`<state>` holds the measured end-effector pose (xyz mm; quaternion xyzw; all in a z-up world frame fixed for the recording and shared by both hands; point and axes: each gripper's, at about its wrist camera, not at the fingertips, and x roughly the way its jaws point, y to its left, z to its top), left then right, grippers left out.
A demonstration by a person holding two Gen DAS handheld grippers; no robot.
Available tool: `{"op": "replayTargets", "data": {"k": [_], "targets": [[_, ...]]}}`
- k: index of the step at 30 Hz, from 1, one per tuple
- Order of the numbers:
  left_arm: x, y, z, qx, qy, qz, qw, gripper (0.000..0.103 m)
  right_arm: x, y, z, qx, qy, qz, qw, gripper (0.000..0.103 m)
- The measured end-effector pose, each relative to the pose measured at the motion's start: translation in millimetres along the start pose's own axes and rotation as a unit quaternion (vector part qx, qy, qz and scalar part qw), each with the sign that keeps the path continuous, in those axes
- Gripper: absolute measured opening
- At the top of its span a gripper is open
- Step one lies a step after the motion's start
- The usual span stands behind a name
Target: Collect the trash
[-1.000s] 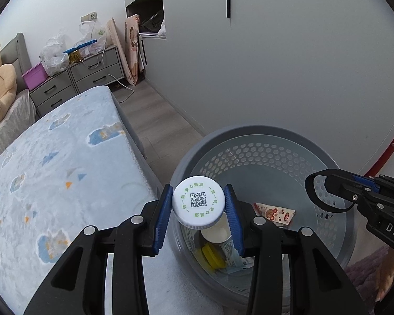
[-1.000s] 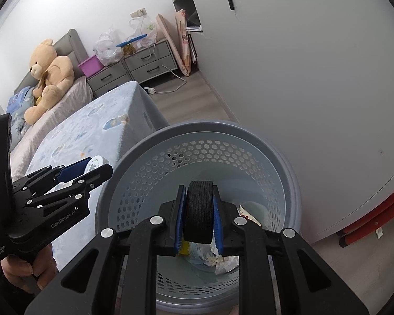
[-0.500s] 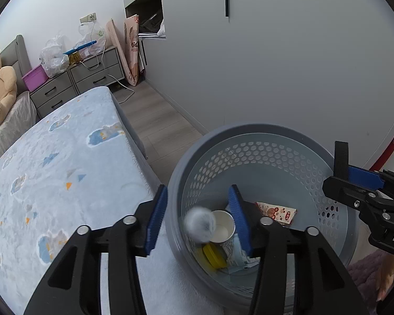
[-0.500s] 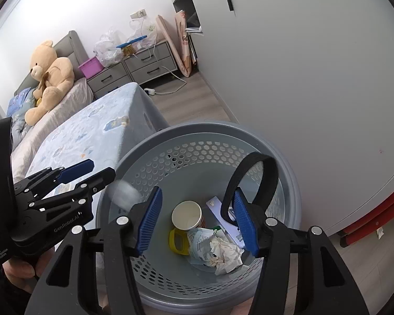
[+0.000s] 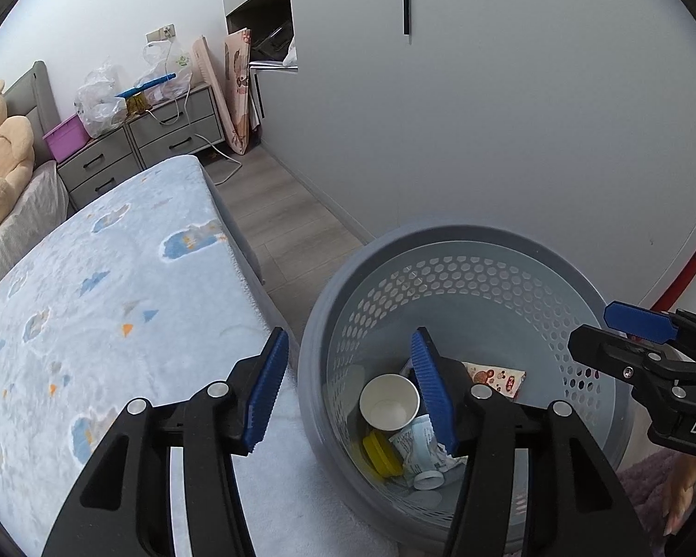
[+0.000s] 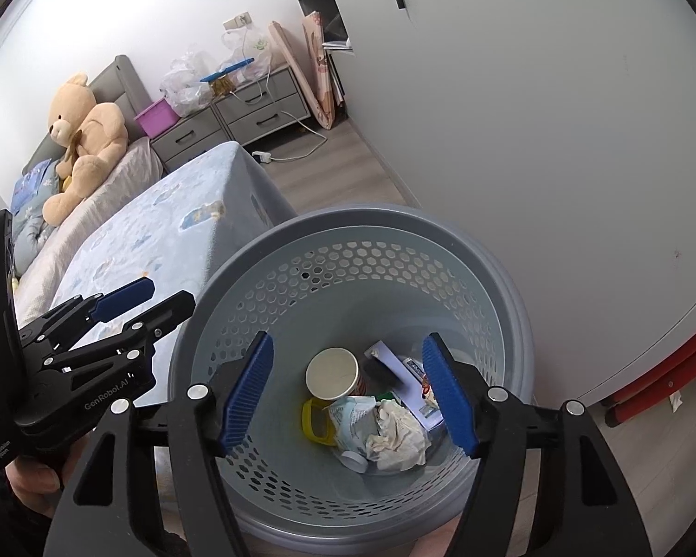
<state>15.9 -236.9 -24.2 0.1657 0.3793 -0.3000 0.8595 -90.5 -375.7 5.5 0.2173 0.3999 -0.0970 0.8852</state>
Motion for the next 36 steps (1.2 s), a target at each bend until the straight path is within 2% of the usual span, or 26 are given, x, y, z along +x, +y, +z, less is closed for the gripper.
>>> {"op": "replayTargets", "data": {"k": [21, 36], "targets": [[-0.8, -0.7, -0.1, 0.001, -0.001, 0.001, 1.0000, 0.058, -2.2, 0.2, -1.2, -0.001, -0.002, -0.001, 1.000, 0.067], [-3.4, -1.2, 2.6, -0.002, -0.003, 0.001, 1.0000, 0.072, -2.5, 0.3, -1.2, -0.001, -0.001, -0.002, 1.000, 0.072]]}}
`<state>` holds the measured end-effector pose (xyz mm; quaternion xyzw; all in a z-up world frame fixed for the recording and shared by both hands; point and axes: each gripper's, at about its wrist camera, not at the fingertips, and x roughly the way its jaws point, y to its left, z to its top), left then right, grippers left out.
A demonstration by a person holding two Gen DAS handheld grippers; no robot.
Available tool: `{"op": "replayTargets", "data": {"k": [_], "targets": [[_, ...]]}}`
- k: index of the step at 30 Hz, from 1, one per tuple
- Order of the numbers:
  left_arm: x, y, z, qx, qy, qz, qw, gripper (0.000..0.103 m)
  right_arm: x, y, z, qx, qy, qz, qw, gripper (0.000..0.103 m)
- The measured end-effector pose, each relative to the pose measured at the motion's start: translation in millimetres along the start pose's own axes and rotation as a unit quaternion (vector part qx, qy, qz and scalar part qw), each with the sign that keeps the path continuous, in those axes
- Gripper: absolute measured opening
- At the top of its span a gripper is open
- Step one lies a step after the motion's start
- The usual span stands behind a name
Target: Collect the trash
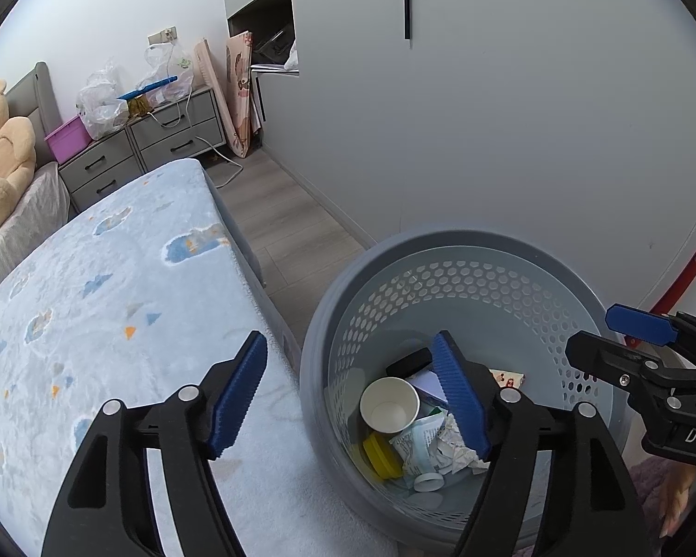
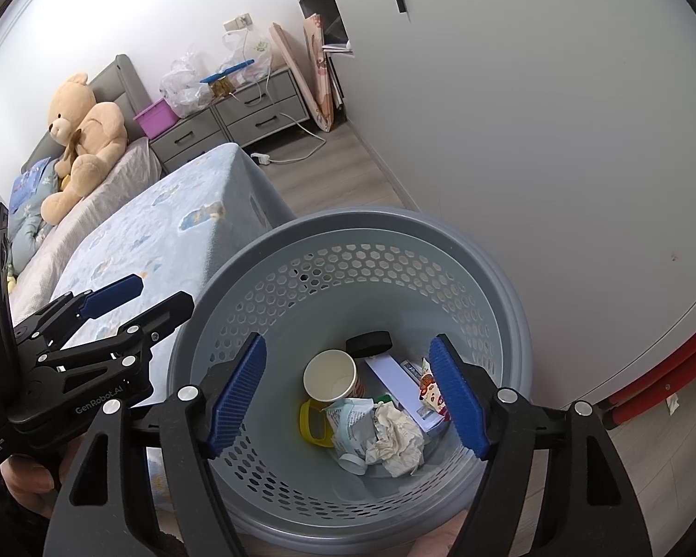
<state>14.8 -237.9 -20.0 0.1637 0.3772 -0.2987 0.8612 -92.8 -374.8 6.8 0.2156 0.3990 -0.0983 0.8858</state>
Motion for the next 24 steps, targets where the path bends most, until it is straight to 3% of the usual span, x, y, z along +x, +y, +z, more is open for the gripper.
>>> {"op": "replayTargets", "data": {"k": [24], "targets": [[-0.3, 3.6, 1.2, -0.006, 0.001, 0.004, 1.0000, 0.079, 0.3, -0.7, 0.4, -0.001, 0.000, 0.000, 1.000, 0.074]]}}
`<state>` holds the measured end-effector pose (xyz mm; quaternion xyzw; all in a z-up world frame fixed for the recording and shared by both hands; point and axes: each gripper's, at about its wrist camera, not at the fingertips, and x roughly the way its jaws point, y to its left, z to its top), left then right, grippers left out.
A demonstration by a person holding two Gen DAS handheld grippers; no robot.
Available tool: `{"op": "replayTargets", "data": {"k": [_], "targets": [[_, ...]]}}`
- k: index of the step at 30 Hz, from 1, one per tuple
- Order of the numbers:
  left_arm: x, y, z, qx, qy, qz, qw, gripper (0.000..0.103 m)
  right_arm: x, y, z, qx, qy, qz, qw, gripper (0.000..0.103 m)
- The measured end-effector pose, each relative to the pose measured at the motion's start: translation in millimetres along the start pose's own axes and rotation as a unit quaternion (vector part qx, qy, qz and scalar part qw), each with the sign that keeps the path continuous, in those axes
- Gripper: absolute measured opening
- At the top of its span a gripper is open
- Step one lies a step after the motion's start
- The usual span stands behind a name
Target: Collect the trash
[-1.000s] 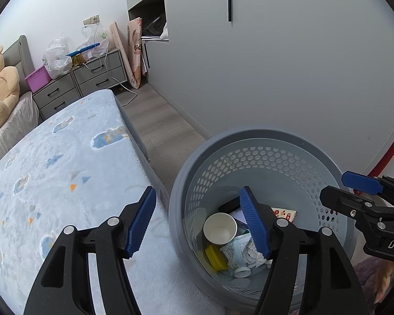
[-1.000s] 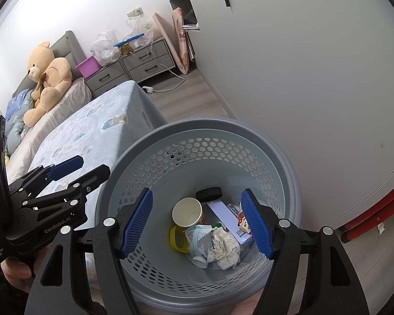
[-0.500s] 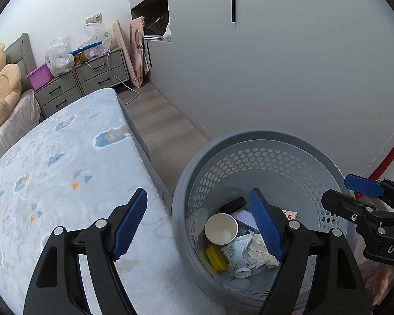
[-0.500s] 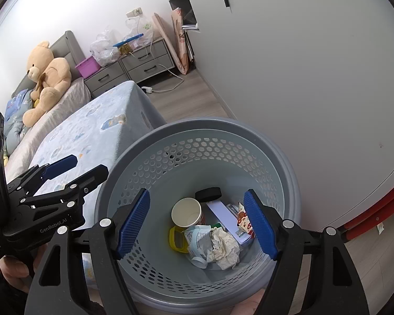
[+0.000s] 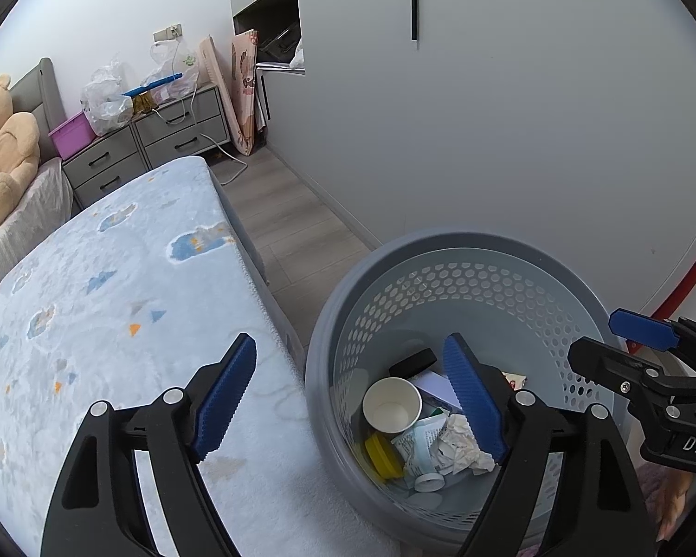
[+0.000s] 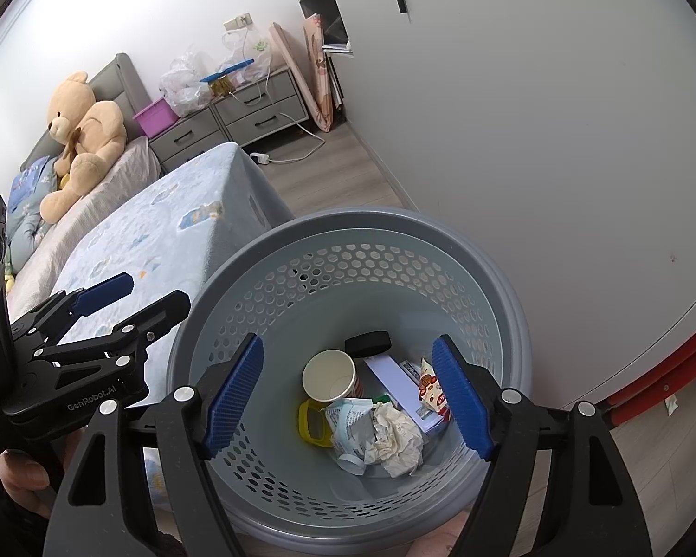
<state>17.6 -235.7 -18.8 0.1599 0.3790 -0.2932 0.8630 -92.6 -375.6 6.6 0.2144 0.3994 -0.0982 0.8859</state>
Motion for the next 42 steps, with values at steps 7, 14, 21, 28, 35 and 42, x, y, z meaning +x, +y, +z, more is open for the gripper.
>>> {"op": "replayTargets", "data": {"k": [7, 14, 21, 28, 35, 42], "targets": [[-0.3, -0.4, -0.3, 0.003, -0.002, 0.007, 1.0000, 0.079, -0.1, 0.1, 0.0, 0.000, 0.000, 0.000, 1.000, 0.074], [-1.6, -1.8, -1.4, 0.004, -0.006, 0.011, 0.9999, 0.079, -0.3, 0.2, -0.3, 0.000, 0.000, 0.000, 1.000, 0.074], [-0.8, -3.1, -2.4, 0.009, -0.003, 0.012, 0.9999, 0.079, -0.1, -0.2, 0.3, 0.000, 0.000, 0.000, 1.000, 0.074], [-0.8, -2.5, -1.4, 0.008, -0.002, 0.012, 0.9999, 0.079, -0.5, 0.1, 0.3, 0.000, 0.000, 0.000, 1.000, 0.074], [-0.9, -2.8, -1.7, 0.008, -0.002, 0.011, 0.9999, 0.079, -0.4, 0.3, 0.1, 0.000, 0.000, 0.000, 1.000, 0.074], [0.2, -4.9, -2.0, 0.013, -0.002, 0.009, 0.9999, 0.079, -0.6, 0.5, -0.1, 0.000, 0.000, 0.000, 1.000, 0.074]]}}
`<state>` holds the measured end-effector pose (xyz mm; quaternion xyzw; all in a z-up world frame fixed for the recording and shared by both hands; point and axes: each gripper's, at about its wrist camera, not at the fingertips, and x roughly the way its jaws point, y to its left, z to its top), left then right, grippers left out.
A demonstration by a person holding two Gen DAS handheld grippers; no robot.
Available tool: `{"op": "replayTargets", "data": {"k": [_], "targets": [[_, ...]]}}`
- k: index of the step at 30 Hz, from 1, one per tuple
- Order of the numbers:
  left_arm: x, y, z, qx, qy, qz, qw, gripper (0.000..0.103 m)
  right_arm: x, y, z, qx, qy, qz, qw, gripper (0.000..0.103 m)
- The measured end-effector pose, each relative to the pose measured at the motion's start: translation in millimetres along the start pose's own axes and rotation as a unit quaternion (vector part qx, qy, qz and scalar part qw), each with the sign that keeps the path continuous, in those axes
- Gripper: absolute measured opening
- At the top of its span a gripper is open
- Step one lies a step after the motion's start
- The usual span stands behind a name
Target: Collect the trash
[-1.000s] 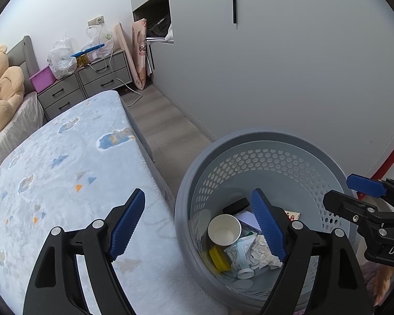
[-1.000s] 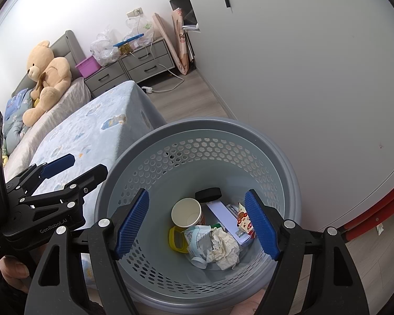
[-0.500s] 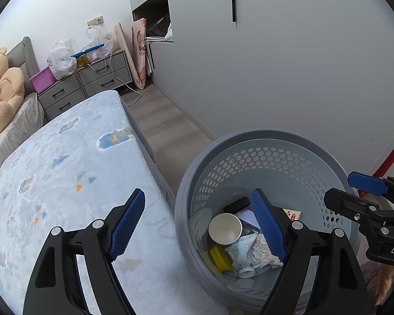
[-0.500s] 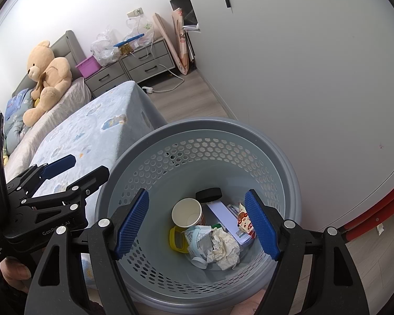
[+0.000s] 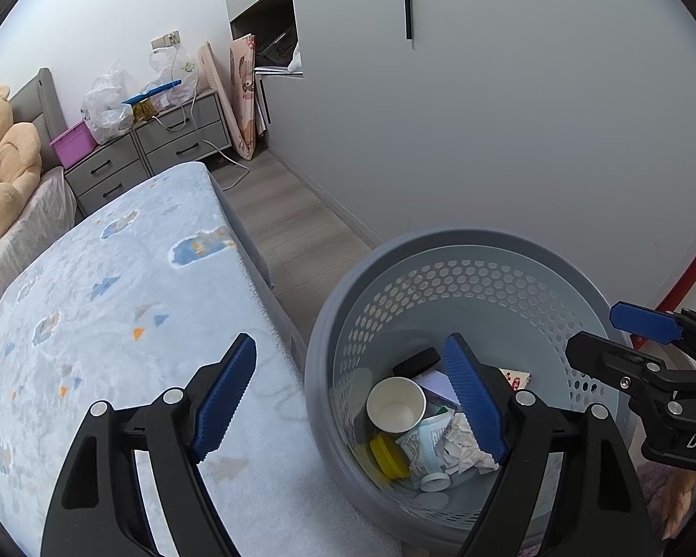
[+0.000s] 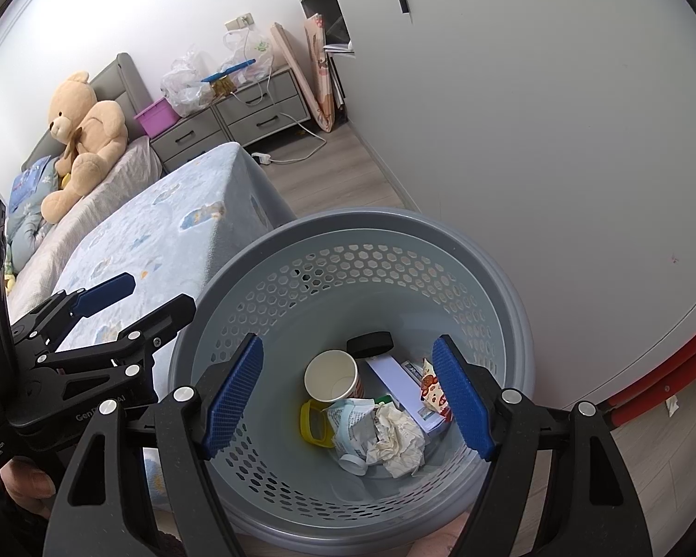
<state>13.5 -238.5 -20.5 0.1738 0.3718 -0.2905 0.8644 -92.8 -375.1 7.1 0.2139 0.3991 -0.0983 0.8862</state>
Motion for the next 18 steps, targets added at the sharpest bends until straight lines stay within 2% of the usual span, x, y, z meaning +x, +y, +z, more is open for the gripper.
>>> {"op": "replayTargets", "data": {"k": [18], "targets": [[0.8, 0.8, -1.2, -0.003, 0.001, 0.000, 1.0000, 0.079, -0.2, 0.5, -0.3, 0.000, 0.000, 0.000, 1.000, 0.074]]}}
